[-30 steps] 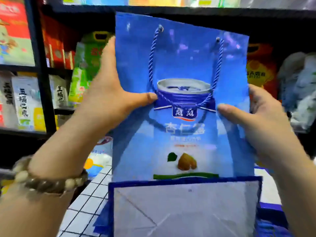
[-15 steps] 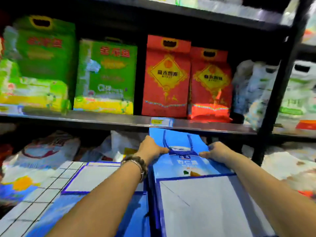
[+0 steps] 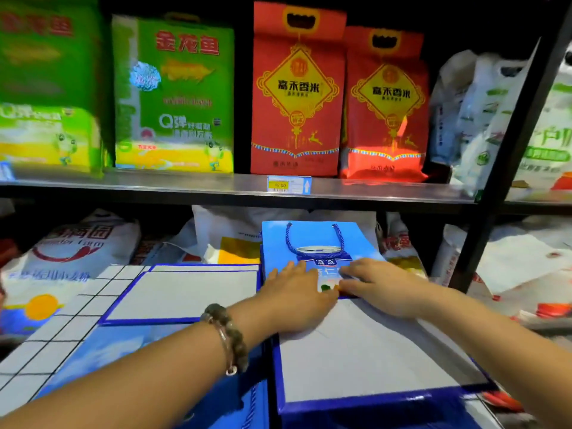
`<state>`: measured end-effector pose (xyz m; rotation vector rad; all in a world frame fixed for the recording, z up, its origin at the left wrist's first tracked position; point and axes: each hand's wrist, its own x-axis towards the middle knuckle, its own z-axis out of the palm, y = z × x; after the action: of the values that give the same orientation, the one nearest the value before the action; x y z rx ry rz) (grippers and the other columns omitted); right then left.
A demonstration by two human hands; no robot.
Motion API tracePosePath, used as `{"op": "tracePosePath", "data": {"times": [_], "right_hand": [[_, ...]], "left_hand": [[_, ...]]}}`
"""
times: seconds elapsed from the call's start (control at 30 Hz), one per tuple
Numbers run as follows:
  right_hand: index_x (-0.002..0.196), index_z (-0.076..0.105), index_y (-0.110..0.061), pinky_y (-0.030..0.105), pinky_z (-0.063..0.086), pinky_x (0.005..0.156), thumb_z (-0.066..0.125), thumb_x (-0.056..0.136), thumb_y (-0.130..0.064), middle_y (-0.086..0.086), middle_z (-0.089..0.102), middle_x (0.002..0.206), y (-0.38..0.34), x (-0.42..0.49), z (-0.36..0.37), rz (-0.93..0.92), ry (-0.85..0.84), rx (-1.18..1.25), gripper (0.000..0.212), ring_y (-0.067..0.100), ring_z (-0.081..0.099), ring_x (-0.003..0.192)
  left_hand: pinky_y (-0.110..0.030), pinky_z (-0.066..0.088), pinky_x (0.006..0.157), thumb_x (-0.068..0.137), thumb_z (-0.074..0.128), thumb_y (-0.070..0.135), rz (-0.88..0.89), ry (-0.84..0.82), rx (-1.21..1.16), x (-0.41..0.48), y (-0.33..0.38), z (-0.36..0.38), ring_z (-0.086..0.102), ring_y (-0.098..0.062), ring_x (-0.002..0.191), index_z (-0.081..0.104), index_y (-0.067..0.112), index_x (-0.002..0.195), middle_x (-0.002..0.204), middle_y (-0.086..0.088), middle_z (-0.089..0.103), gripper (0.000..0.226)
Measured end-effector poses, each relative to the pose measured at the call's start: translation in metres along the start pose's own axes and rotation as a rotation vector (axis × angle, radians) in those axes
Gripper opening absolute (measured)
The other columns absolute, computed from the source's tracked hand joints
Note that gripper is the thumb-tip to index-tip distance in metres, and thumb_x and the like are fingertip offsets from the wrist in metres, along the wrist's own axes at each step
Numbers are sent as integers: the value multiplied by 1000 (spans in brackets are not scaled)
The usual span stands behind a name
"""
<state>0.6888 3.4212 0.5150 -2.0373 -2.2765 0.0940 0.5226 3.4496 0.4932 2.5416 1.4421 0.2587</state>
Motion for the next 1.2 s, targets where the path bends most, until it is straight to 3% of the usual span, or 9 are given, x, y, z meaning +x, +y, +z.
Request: {"op": "tracePosePath", "data": {"times": [0.07,0.17,0.3,0.43,0.57,0.7,0.93,1.07,1.2], "right_hand": [[141,31,-18,40,22,111,25,96,-50,10,29,147,-3,-10,21,-1,-99,-84,56,25,23,137],[148,0,-27,41,1,115,13,94,-56,1,-9,157,-1,-9,44,38,-190,-89,63,18,-8,144],[148,0,-27,47,1,115,-9,70,-78,4,-15,156,6,2,57,0,-326,-191,94,22,-13,143],[148,-2,-25,46,0,115,10,93,-56,4,-15,155,12,9,62,22,-330,-171,64,21,-13,143],[147,-7,-23,44,1,114,13,96,-53,3,-15,155,4,7,58,62,-312,-166,63,20,-11,143],[148,4,-21,44,12,113,13,95,-54,5,-1,157,-9,-7,39,76,-177,-275,64,20,4,144],[104,65,-5,39,51,77,55,77,-29,15,65,113,-80,-55,14,-299,645,-218,38,33,64,97],[96,71,-22,29,54,74,46,74,-45,0,71,101,-151,-105,48,-525,507,-130,40,17,68,87],[97,70,-31,24,54,72,38,71,-58,-11,71,99,-185,-124,85,-566,299,-45,49,6,68,85]], "left_hand": [[-44,1,115,93,18,55,-12,-120,62,-4,-1,20,-4,-23,143,9,17,147,156,-7,-2,67],[-43,-5,114,93,14,57,-36,-197,44,-1,-9,37,-13,-20,142,-3,20,148,156,-4,-12,68],[-45,-1,114,92,14,59,-48,-296,49,6,-11,44,-10,-22,143,-2,20,148,156,-5,-12,70],[-45,-2,113,92,14,60,-66,-316,49,11,-11,44,-11,-22,143,-3,20,148,155,-4,-13,70],[-45,-1,113,91,15,63,-93,-322,43,9,-10,41,-10,-21,143,-2,21,148,156,-4,-12,73],[-47,-4,112,91,26,61,-36,-201,-42,-7,-4,20,-5,-20,143,3,24,148,157,-3,-3,72],[-29,17,113,92,40,48,81,28,-76,-133,-35,-39,24,-12,138,23,29,144,152,8,24,58],[-31,1,116,43,-3,96,-113,27,46,-221,-78,-18,-1,1,140,15,41,143,151,23,3,115],[-37,13,114,34,-26,89,-223,15,145,-253,-93,12,4,-2,141,12,43,143,151,21,1,125]]}}
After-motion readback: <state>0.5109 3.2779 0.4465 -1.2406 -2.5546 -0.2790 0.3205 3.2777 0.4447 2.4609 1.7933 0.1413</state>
